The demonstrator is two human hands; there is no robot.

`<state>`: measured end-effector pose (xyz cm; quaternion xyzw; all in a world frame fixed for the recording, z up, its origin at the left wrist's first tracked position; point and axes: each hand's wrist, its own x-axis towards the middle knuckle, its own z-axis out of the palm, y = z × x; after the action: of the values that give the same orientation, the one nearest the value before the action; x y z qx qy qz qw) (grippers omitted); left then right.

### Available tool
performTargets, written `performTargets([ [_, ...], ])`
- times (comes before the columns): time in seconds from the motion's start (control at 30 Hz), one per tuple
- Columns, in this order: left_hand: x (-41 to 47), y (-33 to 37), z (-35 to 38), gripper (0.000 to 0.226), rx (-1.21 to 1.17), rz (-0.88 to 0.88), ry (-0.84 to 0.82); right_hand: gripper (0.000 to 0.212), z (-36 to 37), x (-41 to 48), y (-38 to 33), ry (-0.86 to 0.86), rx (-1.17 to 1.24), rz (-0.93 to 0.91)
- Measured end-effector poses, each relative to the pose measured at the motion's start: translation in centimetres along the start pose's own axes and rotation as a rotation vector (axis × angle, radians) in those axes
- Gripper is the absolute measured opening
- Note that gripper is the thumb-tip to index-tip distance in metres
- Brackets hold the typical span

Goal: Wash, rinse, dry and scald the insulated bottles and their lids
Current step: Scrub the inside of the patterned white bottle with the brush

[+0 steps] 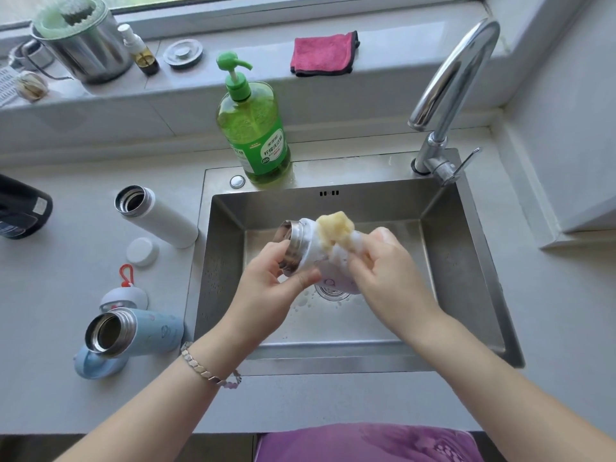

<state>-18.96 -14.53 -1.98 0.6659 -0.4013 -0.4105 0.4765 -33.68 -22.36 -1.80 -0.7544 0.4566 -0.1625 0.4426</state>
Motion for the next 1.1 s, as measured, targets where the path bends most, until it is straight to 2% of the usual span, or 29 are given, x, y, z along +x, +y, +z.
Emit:
performTargets([
  [0.07,-0.1,-0.2,-0.3,0.032,0.017,0.017,0.007,0.028,-0.7,0.8,1.5,0.004,0.026,0.118],
  [0.1,-0.1,-0.4,-0.4,0.033,0.023,0.02,0.005,0.029,-1.1,1.1,2.2,-0.013,0.128,0.212],
  [0.2,-0.3,-0.8,-0.6,0.038,0.029,0.03,-0.013,0.029,-1.3,0.7,2.8,-0.14,0.695,0.525],
  [0.27,-0.3,-0.8,-0.7,0.039,0.037,0.032,-0.044,0.03,-1.2,0.3,3.0,-0.198,0.906,0.587],
  [0.33,-0.1,-0.5,-0.9,0.037,0.041,-0.005,-0.107,0.029,-1.1,0.3,3.3,-0.195,0.987,0.58],
  [0.4,0.1,0.4,-1.0,0.038,0.032,-0.093,-0.153,0.025,-1.1,0.2,3.3,-0.13,0.967,0.537],
  [0.5,0.5,1.3,-1.0,0.035,0.007,-0.271,-0.039,0.022,-1.1,-0.2,3.2,-0.062,0.794,0.39],
  [0.57,0.9,1.8,-1.4,0.032,-0.102,-0.477,-0.024,0.021,-1.4,-0.6,2.7,-0.039,0.704,0.273],
  [0.63,1.0,2.1,-1.7,0.025,-0.222,-0.564,-0.048,0.019,-1.8,-1.0,2.4,-0.047,0.611,0.162],
  [0.7,0.6,2.1,-1.5,0.016,-0.239,-0.509,-0.04,0.01,-1.7,-1.5,2.4,-0.053,0.317,0.035],
  [0.73,0.2,1.9,-1.1,0.012,-0.195,-0.436,-0.033,0.02,-1.4,-1.8,2.4,-0.047,0.107,-0.007],
  [0.8,-0.9,1.3,0.1,0.025,-0.051,-0.247,-0.052,0.042,-0.4,-2.3,1.5,-0.02,-0.156,-0.106],
  [0.87,-1.9,0.9,0.7,0.038,0.038,-0.093,-0.098,0.045,-0.1,-2.1,0.6,0.01,-0.164,-0.161],
  [0.9,-2.2,0.6,0.7,0.042,0.062,-0.022,-0.118,0.042,-0.3,-1.6,0.5,0.011,-0.116,-0.122],
  [1.0,-2.2,-0.3,-0.1,0.05,0.152,0.113,-0.12,0.027,-1.4,-0.1,1.3,-0.129,0.021,0.154],
  [1.03,-2.1,-0.4,-0.2,0.05,0.157,0.131,-0.112,0.025,-1.4,-0.2,1.2,-0.134,-0.002,0.158],
  [1.1,-2.0,-0.7,-0.3,0.051,0.164,0.147,-0.114,0.027,-0.9,-0.6,0.2,-0.11,-0.041,0.039],
])
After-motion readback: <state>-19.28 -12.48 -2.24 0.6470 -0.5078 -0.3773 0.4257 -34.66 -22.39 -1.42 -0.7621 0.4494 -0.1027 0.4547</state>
